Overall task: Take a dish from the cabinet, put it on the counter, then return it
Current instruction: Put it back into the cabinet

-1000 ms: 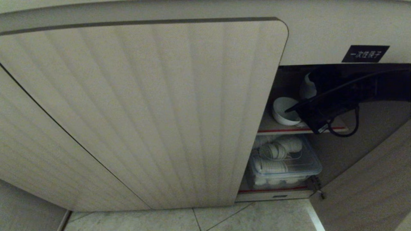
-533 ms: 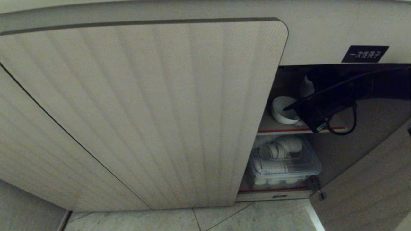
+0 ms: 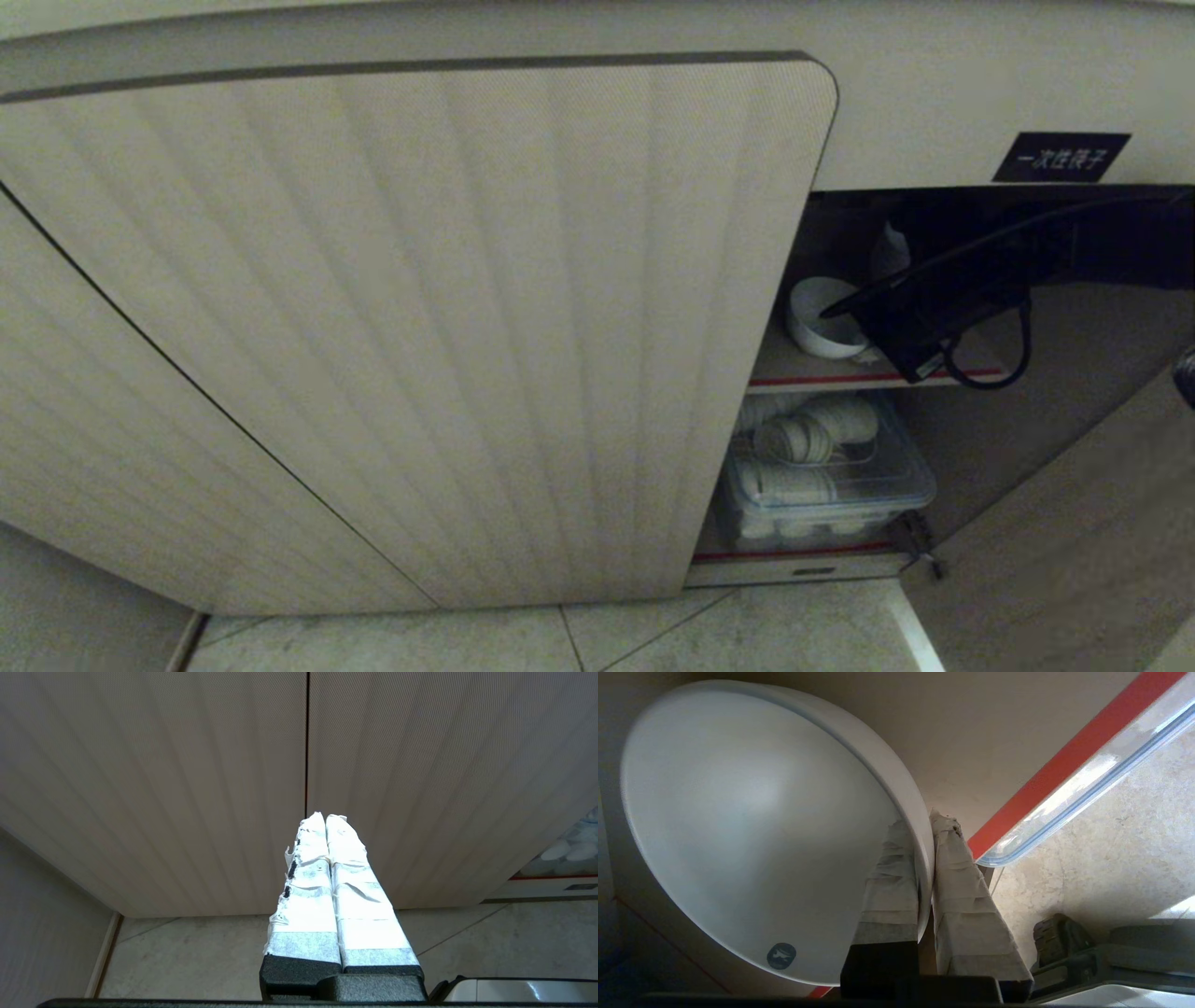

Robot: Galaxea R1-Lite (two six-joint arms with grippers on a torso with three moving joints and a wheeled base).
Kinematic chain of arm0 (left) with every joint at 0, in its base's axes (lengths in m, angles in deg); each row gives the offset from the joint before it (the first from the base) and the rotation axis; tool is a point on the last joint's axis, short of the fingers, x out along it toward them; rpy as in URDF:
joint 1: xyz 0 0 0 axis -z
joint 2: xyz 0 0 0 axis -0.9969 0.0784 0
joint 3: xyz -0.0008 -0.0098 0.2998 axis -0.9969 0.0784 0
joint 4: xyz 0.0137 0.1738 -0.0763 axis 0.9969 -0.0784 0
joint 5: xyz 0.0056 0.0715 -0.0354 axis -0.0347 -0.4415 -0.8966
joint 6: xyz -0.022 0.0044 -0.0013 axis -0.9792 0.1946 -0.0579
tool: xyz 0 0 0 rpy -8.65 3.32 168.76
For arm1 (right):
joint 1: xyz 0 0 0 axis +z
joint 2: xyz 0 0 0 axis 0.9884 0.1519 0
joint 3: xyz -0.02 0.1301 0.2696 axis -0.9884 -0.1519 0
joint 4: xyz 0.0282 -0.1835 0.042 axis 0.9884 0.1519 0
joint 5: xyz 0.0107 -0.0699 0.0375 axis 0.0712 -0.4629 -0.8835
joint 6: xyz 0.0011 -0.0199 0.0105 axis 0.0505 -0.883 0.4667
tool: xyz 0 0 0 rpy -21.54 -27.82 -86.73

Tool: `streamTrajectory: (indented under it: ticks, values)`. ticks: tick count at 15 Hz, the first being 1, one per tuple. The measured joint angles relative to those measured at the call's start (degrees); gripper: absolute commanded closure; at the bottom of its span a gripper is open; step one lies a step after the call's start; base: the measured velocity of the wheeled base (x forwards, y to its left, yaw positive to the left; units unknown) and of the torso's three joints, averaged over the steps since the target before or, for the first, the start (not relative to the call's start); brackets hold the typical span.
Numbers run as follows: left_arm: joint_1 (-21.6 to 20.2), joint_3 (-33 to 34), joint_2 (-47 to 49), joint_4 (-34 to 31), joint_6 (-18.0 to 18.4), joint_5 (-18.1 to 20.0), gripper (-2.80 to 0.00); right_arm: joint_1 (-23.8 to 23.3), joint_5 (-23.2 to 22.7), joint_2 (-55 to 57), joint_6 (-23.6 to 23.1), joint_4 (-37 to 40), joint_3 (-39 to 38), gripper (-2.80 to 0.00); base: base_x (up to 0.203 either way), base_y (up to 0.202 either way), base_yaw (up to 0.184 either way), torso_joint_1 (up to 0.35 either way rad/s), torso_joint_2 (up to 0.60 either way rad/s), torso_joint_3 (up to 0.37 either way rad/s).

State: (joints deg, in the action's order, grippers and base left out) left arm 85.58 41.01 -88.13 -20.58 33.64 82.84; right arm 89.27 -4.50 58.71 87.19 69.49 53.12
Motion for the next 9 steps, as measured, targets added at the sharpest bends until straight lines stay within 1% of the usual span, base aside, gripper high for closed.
streamTrajectory:
  ticks: [3,9]
  values:
    - [-0.05,0.0,0.0,0.0,0.0,0.0,0.0,0.0,-0.04,0.57,-0.06,1.92,1.79,0.0,0.0,0.0,0.0,0.0,0.0,0.0]
    - [0.0,0.0,0.0,0.0,-0.02,-0.05,0.0,0.15,-0.71,0.67,-0.08,2.67,2.38,0.0,0.0,0.0,0.0,0.0,0.0,0.0]
